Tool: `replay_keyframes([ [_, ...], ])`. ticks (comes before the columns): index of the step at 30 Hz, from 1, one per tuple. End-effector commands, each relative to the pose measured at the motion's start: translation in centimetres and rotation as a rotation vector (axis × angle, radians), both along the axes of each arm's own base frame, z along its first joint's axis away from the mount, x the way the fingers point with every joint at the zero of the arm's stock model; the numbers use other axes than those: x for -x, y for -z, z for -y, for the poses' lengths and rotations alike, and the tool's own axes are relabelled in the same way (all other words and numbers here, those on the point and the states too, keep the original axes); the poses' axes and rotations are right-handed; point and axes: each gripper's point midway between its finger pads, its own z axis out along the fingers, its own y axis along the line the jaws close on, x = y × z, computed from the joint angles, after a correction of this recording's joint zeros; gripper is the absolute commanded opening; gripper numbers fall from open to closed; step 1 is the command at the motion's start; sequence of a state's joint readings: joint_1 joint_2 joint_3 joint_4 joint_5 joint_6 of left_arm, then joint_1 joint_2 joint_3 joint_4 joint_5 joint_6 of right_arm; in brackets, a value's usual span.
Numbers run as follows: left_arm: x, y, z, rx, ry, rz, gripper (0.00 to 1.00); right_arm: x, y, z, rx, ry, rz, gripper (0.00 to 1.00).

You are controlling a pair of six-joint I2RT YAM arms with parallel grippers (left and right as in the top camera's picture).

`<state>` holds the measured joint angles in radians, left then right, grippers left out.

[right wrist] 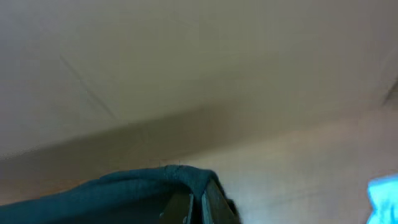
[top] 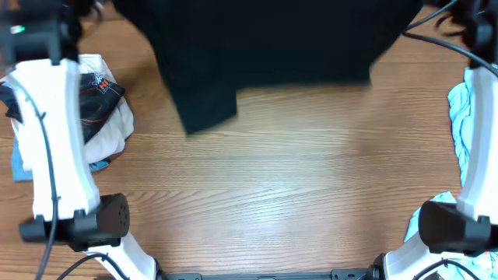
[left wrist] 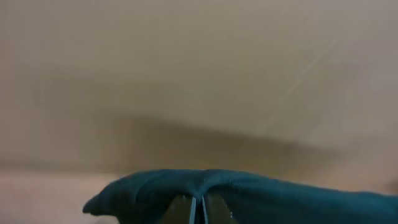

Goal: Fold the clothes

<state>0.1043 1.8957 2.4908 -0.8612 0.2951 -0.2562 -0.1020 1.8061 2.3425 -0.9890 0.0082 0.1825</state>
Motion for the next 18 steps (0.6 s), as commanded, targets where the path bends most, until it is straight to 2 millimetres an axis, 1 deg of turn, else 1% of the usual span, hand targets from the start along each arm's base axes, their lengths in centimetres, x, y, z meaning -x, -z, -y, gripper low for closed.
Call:
replay_keyframes([
  [1, 4.7, -6.3, -1.2, -0.054, -0.083, 0.125, 0.04, 3.1, -3.5, 1.5, 0.043, 0.091, 0.045, 0.04],
  [3, 5.3, -4.1, -0.5, -0.044, -0.057, 0.03, 0.04, 3.6, -1.6, 1.7, 0.042, 0.099, -0.034, 0.04],
  [4, 5.6, -2.2, -0.1, -0.037, -0.047, -0.049, 0.04, 4.0, 0.1, 1.7, 0.04, 0.101, -0.099, 0.04],
  [6, 6.3, 3.0, 0.8, -0.032, -0.021, -0.25, 0.04, 4.6, 3.7, 1.6, 0.031, 0.097, -0.238, 0.04],
  [7, 6.6, 5.1, 1.2, -0.039, -0.005, -0.333, 0.04, 4.8, 5.1, 1.6, 0.028, 0.096, -0.291, 0.04],
  [8, 7.1, 7.7, 1.8, -0.049, 0.017, -0.436, 0.04, 5.1, 7.2, 1.5, 0.024, 0.094, -0.368, 0.04],
  [9, 7.5, 10.0, 2.3, -0.054, 0.037, -0.525, 0.04, 5.3, 8.4, 1.5, 0.022, 0.092, -0.412, 0.04],
  [10, 7.8, 12.5, 2.8, -0.057, 0.054, -0.622, 0.04, 5.6, 10.2, 1.5, 0.018, 0.09, -0.477, 0.04],
  [11, 7.9, 14.5, 3.1, -0.057, 0.066, -0.698, 0.04, 5.9, 12.1, 1.5, 0.017, 0.085, -0.541, 0.04],
  [12, 8.1, 17.7, 3.7, -0.07, 0.095, -0.808, 0.04, 6.3, 14.7, 1.4, 0.011, 0.082, -0.627, 0.04],
  [16, 8.6, 25.3, 4.7, -0.088, 0.148, -1.063, 0.04, 8.1, 21.7, 1.2, -0.005, 0.073, -0.837, 0.04],
  [18, 9.1, 28.4, 5.0, -0.089, 0.162, -1.164, 0.04, 9.3, 24.7, 1.0, -0.012, 0.071, -0.926, 0.04],
])
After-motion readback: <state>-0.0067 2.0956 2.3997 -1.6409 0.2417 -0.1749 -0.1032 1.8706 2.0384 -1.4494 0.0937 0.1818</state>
